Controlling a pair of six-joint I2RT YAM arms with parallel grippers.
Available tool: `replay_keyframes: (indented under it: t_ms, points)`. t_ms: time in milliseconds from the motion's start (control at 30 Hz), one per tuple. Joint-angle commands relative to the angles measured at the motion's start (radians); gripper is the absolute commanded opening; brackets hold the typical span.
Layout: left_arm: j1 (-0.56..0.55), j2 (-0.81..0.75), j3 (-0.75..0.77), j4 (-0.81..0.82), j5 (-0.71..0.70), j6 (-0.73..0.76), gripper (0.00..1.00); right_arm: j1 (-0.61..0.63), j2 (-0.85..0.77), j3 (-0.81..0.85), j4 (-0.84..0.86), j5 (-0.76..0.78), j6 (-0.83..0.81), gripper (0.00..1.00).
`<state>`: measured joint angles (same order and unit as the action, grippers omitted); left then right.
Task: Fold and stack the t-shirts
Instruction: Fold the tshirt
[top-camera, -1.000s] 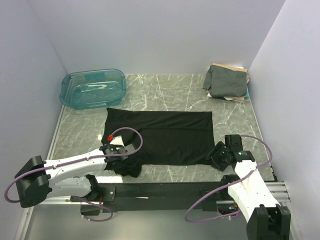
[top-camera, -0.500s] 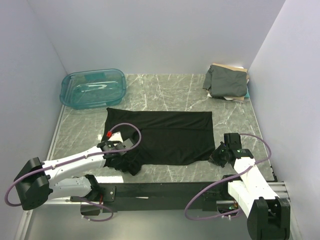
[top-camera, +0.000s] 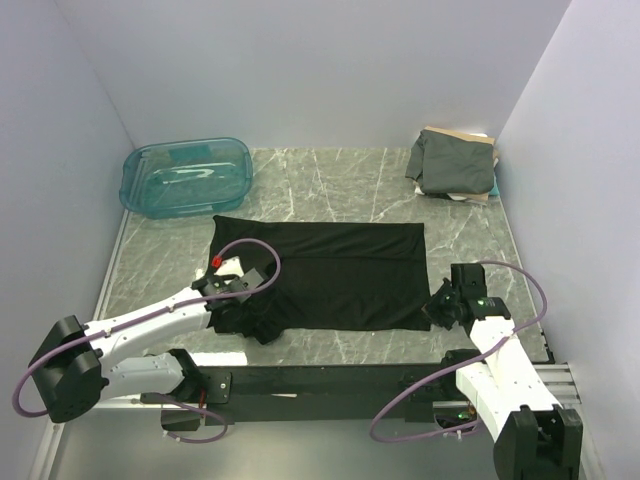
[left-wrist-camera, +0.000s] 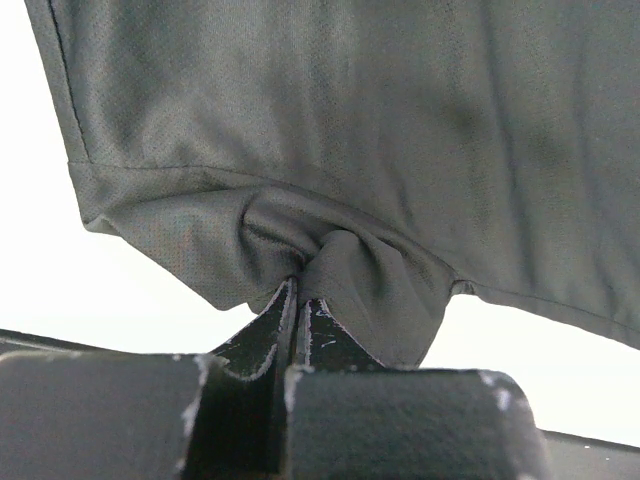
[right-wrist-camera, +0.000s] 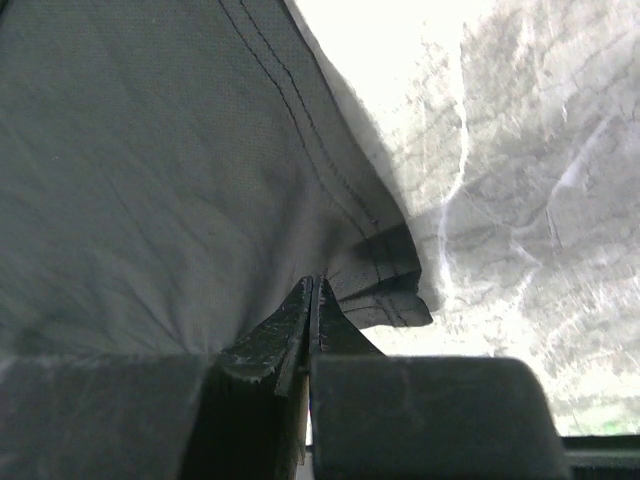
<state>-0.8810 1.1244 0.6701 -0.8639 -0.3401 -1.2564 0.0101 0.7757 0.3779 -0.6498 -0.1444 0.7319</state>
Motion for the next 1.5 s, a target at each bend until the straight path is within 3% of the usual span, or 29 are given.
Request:
replay_keyframes:
  t_ms: [0, 100, 133, 167, 267, 333, 533, 700, 800, 833, 967, 1467]
  points:
    - [0.011, -0.005, 0.039, 0.016, -0.017, 0.028, 0.01, -0.006, -0.018, 0.050, -0.059, 0.012, -0.003, 0.00]
    - [0.019, -0.011, 0.033, 0.026, -0.011, 0.035, 0.01, -0.004, -0.035, 0.068, -0.076, 0.026, 0.001, 0.00]
    - [0.019, -0.014, 0.034, 0.028, -0.010, 0.037, 0.01, -0.005, -0.027, 0.078, -0.112, 0.035, 0.004, 0.08]
    - [0.020, -0.015, 0.033, 0.026, -0.008, 0.037, 0.01, -0.004, -0.007, 0.087, -0.132, 0.061, 0.012, 0.36]
    - [0.024, -0.026, 0.023, 0.031, -0.010, 0.038, 0.01, -0.006, 0.017, 0.095, -0.183, 0.089, 0.018, 0.50]
    - [0.025, -0.034, 0.016, 0.039, -0.007, 0.041, 0.01, -0.006, 0.028, 0.093, -0.195, 0.121, 0.033, 0.55]
    - [0.034, -0.046, -0.009, 0.091, 0.018, 0.060, 0.01, -0.006, 0.088, 0.056, -0.148, 0.143, 0.049, 0.59]
    - [0.039, -0.049, -0.007, 0.094, 0.015, 0.063, 0.01, -0.004, 0.175, 0.038, -0.079, 0.108, 0.021, 0.53]
    - [0.043, -0.052, -0.007, 0.095, 0.015, 0.064, 0.01, -0.006, 0.223, 0.039, -0.047, 0.086, 0.006, 0.38]
    - [0.047, -0.051, -0.004, 0.091, 0.012, 0.064, 0.01, -0.004, 0.229, 0.039, -0.042, 0.082, 0.004, 0.24]
    - [0.053, -0.049, 0.005, 0.071, 0.000, 0.063, 0.01, -0.006, 0.203, 0.047, -0.044, 0.074, 0.001, 0.01]
    - [0.106, -0.046, 0.101, 0.060, -0.046, 0.100, 0.01, -0.006, 0.177, 0.210, -0.131, 0.005, -0.061, 0.00]
